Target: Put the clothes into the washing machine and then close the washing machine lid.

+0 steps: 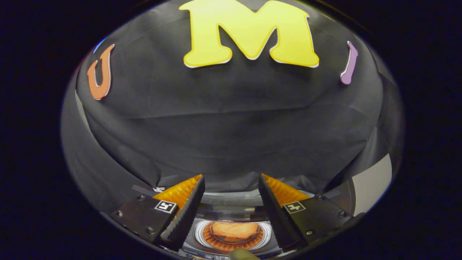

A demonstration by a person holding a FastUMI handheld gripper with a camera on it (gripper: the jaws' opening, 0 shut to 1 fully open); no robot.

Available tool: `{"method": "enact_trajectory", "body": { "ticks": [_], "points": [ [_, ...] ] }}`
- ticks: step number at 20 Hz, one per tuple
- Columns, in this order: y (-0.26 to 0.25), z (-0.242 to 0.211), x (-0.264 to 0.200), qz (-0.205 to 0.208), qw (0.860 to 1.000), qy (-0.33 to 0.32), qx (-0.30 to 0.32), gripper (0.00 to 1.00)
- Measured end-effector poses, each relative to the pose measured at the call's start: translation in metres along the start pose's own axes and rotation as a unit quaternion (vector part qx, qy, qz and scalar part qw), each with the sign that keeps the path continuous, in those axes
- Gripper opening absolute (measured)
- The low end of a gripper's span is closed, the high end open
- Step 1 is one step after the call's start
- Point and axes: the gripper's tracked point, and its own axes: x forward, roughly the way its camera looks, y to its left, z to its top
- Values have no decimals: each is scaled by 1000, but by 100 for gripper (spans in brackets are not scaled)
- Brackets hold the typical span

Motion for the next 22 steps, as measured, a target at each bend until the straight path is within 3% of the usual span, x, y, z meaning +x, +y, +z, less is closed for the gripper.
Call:
{"method": "enact_trajectory", "body": {
  "ticks": [6, 12, 22],
  "points": [
    [-10, -15, 20, -16, 1000, 16, 10, 94],
    [-11, -18, 11, -35, 999, 2, 5, 94],
    [-11, -41, -13, -29, 1000, -8, -3, 94]
  ]
}}
